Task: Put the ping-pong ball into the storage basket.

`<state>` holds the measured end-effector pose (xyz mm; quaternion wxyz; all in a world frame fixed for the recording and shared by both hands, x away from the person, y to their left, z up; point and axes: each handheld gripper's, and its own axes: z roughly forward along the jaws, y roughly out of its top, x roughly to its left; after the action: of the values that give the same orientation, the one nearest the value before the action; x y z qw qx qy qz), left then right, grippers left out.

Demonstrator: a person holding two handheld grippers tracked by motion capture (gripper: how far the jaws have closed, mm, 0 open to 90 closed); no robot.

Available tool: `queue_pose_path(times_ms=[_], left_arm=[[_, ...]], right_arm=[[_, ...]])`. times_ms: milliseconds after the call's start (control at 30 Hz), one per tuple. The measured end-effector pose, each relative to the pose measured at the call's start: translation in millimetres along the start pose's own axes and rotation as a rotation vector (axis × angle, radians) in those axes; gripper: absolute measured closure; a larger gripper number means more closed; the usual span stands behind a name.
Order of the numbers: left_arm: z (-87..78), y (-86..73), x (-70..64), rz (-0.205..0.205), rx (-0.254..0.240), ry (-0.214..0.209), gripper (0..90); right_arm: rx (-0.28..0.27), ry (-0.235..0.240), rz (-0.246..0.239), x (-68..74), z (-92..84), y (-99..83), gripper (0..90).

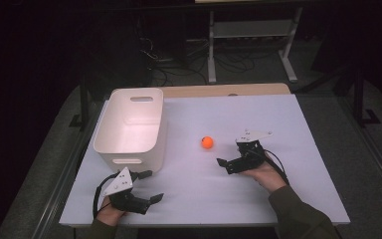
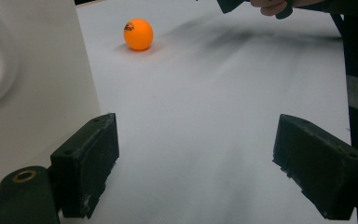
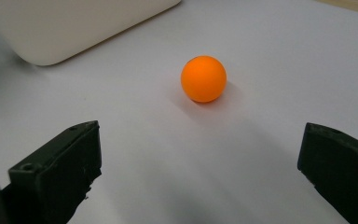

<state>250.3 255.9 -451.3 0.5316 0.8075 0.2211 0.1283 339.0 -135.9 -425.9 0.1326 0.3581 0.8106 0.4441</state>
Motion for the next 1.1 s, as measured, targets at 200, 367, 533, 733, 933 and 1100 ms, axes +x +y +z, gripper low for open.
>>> queue_pose_path(times_ms=[200,367,533,733,933,1100], left_arm=[[0.0,0.0,0.1,-0.001,0.0,0.0,14.1],[-0.1,0.0,0.1,-0.001,-0.001,-0.001,14.1],[-0.2,0.0,0.1,0.0,-0.001,0.0,14.1],[-0.4,-0.1,0.2,0.0,-0.003,0.0,14.1],[-0.4,-0.1,0.2,0.001,-0.003,0.0,14.1],[-0.2,-0.1,0.1,0.001,-0.002,0.0,14.1]], right_arm=[[-0.004,0.001,-0.003,-0.1,3.0,3.3,0.0],[-0.004,0.002,0.0,-0.6,5.6,5.0,0.0],[-0.007,0.002,-0.007,-0.8,8.7,7.8,0.0],[-0.012,0.005,-0.01,0.0,12.5,11.6,0.0],[-0.022,0.004,0.0,-0.9,14.1,12.7,0.0],[-0.028,0.003,0.0,-1.4,16.7,13.9,0.0]])
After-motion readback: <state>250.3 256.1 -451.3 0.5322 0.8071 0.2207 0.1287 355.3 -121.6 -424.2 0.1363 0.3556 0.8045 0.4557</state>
